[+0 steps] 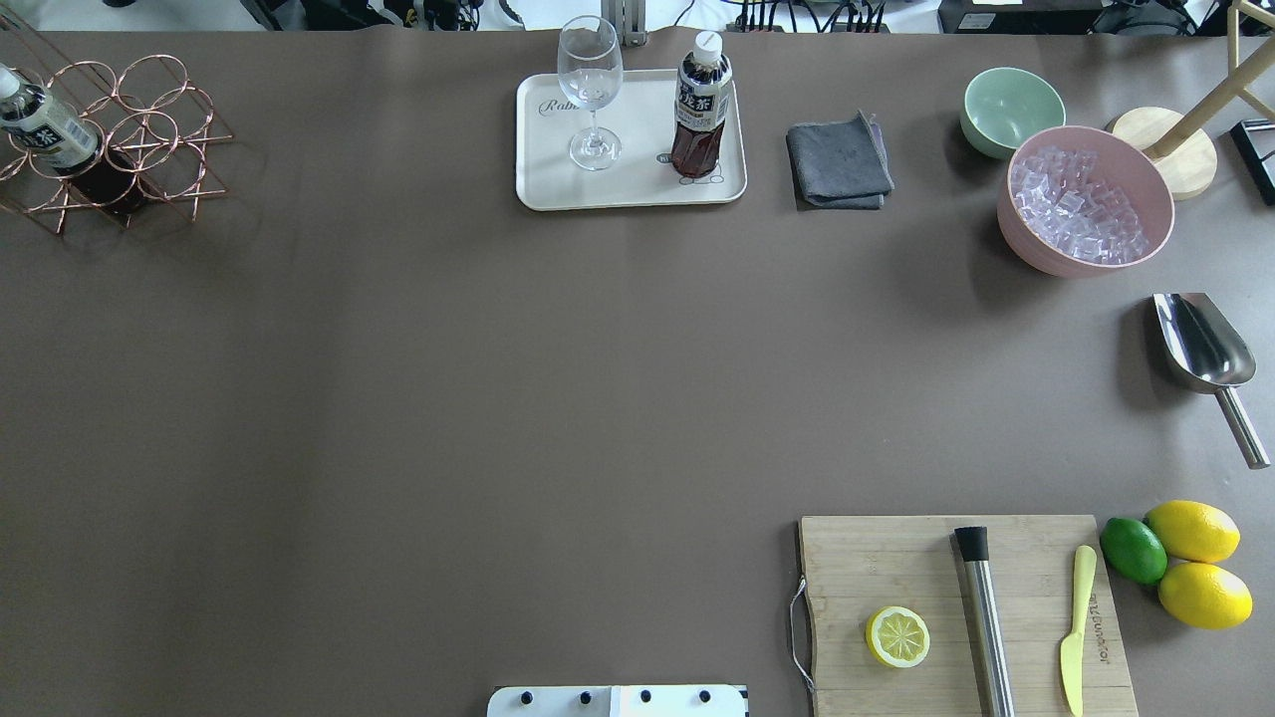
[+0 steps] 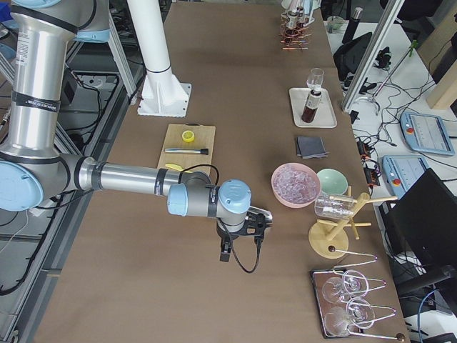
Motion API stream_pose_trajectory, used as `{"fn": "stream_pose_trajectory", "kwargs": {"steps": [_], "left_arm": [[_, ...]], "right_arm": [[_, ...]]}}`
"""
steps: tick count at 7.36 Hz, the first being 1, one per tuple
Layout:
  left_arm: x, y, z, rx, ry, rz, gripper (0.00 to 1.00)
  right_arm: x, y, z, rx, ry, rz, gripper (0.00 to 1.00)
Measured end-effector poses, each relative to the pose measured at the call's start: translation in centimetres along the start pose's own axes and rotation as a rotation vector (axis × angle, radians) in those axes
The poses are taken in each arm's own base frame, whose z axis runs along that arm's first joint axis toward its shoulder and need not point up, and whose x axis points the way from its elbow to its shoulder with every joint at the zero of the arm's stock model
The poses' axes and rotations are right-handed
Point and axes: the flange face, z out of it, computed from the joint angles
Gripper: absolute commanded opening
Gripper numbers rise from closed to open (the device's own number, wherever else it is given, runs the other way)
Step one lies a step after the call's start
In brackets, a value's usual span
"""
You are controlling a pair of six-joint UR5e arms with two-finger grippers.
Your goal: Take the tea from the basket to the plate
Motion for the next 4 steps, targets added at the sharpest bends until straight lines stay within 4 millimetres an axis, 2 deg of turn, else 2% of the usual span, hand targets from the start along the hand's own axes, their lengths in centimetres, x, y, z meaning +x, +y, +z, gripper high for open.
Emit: {"fn": "stream_pose_trajectory", "kwargs": {"steps": [4], "left_arm": [[0.0,-0.04,-0.03,0.001,0.0,-0.031,0.98]], "right_arm": [[-0.08,-0.17,-0.29,0.007,0.002,-0.003,1.0]]}}
